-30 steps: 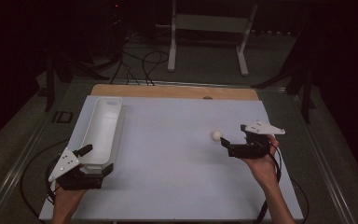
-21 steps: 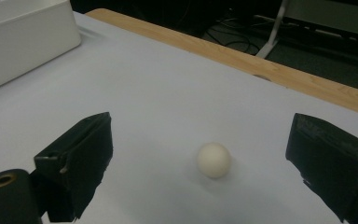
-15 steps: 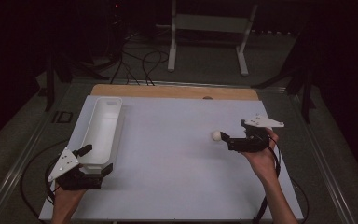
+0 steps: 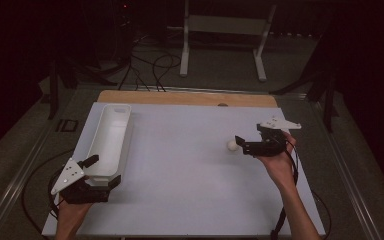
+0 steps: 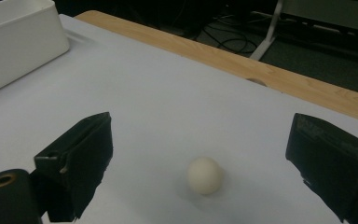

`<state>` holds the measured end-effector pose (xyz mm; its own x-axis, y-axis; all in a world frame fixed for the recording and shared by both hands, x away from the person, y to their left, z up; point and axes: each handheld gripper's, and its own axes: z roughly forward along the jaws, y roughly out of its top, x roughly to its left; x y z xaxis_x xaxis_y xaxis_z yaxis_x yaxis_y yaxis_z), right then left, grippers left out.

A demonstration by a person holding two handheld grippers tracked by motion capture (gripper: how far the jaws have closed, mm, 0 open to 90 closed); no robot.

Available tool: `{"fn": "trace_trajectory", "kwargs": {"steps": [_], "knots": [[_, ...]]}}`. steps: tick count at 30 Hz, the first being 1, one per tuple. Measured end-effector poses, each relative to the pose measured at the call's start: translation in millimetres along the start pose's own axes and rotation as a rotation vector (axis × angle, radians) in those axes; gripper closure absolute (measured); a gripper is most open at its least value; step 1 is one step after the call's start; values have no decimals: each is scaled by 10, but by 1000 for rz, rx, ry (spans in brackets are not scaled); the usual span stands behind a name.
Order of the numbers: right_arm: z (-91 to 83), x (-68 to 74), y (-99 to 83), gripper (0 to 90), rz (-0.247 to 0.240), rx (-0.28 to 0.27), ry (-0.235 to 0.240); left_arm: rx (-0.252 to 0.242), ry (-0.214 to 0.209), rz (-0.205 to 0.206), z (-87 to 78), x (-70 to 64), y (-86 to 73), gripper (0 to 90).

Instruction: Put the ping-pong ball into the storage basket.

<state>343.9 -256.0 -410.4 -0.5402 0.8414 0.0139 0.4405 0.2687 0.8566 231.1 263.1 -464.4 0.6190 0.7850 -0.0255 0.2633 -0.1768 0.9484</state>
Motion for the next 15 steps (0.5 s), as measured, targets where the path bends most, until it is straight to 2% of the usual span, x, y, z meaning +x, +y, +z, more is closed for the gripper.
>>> {"fn": "trace_trajectory", "kwargs": {"steps": [15], "knots": [[165,-61,110,69,4,6,-5,1,0,-1,-2,4,-3,0]]}}
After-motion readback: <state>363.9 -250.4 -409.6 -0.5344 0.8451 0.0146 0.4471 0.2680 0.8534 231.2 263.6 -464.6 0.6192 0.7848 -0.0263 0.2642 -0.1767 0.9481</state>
